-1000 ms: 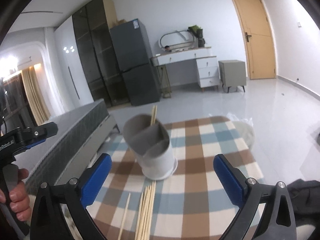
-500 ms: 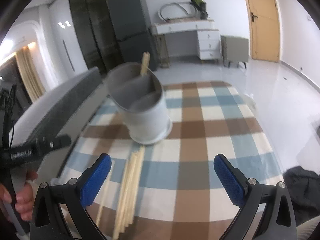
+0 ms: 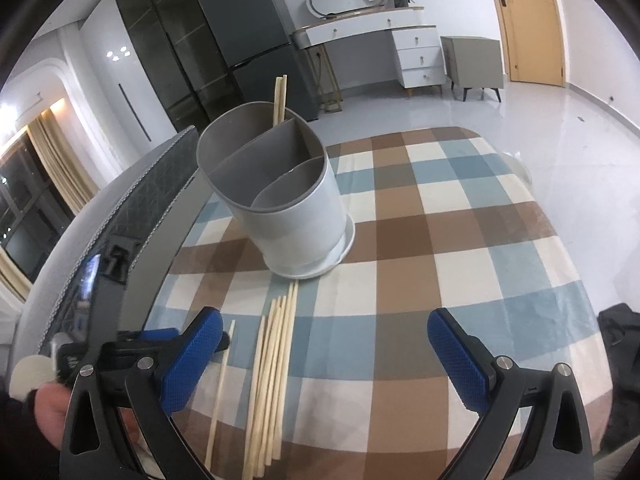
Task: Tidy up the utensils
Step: 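Lower the left gripper onto the bundle and close on a chopstick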
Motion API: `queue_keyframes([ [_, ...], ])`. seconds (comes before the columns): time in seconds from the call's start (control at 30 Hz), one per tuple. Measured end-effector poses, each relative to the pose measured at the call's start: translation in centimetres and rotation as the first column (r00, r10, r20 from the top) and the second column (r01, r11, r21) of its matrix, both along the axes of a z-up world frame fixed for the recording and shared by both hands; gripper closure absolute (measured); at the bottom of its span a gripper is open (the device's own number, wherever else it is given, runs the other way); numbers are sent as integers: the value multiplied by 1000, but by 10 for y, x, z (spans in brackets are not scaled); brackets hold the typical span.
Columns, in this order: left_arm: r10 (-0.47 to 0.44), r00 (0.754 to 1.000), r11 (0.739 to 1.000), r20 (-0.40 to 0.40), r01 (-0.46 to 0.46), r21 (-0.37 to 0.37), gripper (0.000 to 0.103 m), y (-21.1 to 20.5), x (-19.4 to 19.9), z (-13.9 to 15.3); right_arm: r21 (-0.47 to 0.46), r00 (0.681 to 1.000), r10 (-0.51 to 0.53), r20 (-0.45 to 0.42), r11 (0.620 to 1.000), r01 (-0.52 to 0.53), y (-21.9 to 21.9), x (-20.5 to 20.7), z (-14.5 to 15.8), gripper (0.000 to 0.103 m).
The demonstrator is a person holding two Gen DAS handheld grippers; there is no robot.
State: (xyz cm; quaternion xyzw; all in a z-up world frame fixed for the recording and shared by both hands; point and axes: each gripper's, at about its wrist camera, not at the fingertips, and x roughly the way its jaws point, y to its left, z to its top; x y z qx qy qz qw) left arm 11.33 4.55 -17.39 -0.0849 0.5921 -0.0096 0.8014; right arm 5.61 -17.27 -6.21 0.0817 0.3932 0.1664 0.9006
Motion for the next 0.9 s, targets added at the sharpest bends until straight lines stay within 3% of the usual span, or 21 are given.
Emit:
queue_keyframes([
  [0.03,0,1000,1000,-12,0,-19,35,0,3,-2,5,1000,-3,0,1000,3,-1,0,0,0],
  [0.23,-48,999,999,-15,48,13,48,-18,11,2,37,1000,-16,-22,999,17,-9,4,-1,0],
  [0.3,-63,998,995,-26,65,74,55,-28,13,3,50,999,-20,-30,999,22,-11,4,-2,0],
  [0.33,-75,996,990,-40,79,114,61,-35,13,3,54,999,-20,-35,998,22,-12,5,-2,0],
  [0.37,-101,994,985,-48,107,134,76,-42,12,5,58,999,-19,-39,998,22,-12,5,-2,0],
  [0.47,-126,989,984,-76,135,120,97,-55,11,7,58,999,-20,-46,998,22,-11,6,-3,0],
  [0.63,-84,994,993,-64,89,72,103,-49,4,11,40,998,-17,-59,999,19,-8,6,-6,0],
  [0.73,-64,998,997,0,63,42,103,-35,-2,27,30,997,-6,-73,1000,8,-4,7,-9,1],
  [0.9,-45,991,999,129,47,-14,103,-13,-21,78,5,994,41,-98,999,-41,9,6,-14,17],
])
